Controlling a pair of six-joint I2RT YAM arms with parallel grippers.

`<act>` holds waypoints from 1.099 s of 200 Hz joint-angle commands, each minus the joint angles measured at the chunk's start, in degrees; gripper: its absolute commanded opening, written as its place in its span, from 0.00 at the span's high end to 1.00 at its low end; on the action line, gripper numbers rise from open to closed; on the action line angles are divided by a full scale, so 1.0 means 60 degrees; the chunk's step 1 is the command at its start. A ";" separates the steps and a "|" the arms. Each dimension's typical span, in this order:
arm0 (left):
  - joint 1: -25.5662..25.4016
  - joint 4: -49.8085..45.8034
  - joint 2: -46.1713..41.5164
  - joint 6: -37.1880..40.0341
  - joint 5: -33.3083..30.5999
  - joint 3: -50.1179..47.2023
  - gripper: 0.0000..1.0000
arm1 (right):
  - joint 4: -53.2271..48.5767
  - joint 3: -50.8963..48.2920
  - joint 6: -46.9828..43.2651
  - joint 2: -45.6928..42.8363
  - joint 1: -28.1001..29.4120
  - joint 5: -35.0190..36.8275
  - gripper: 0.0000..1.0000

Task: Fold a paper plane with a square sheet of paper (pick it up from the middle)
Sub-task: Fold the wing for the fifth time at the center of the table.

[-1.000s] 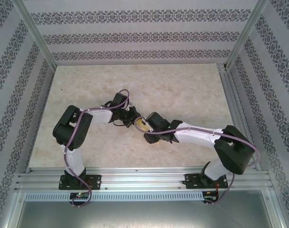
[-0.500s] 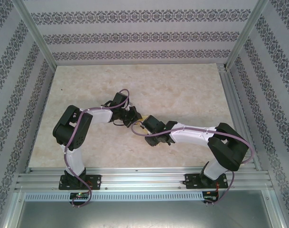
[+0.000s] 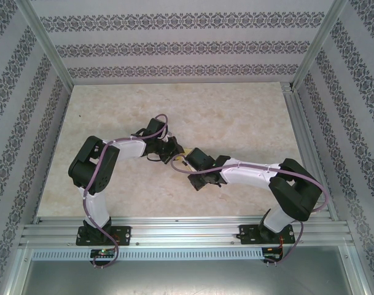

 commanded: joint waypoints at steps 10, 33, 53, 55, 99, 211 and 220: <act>0.0021 -0.0719 -0.0093 0.0689 -0.0136 0.0444 0.91 | 0.0619 -0.0019 0.0329 -0.0111 -0.0312 -0.1164 1.00; 0.0158 -0.1436 -0.0445 0.1185 -0.0476 0.0646 0.72 | 0.1338 -0.0325 0.0705 -0.0078 -0.0611 -0.2178 1.00; 0.0352 -0.1697 -0.0789 0.1382 -0.0641 0.0663 0.61 | 0.2044 -0.0579 0.1049 0.0043 -0.0776 -0.2878 0.99; 0.0363 -0.1737 -0.0809 0.1420 -0.0665 0.0668 0.60 | 0.2111 -0.0594 0.1096 0.0069 -0.0798 -0.2948 0.99; 0.0477 -0.2149 -0.1561 0.1984 -0.1058 0.0681 0.50 | 0.3502 -0.0989 0.2041 0.0633 -0.1096 -0.3921 0.98; 0.0335 -0.0517 -0.2661 0.1979 -0.0757 -0.1130 0.75 | 0.5451 -0.1778 0.3427 0.0789 -0.2175 -0.5472 0.97; 0.0263 -0.0537 -0.2581 0.1997 -0.0752 -0.1131 0.76 | 0.5504 -0.1797 0.3534 0.0814 -0.2260 -0.5579 0.97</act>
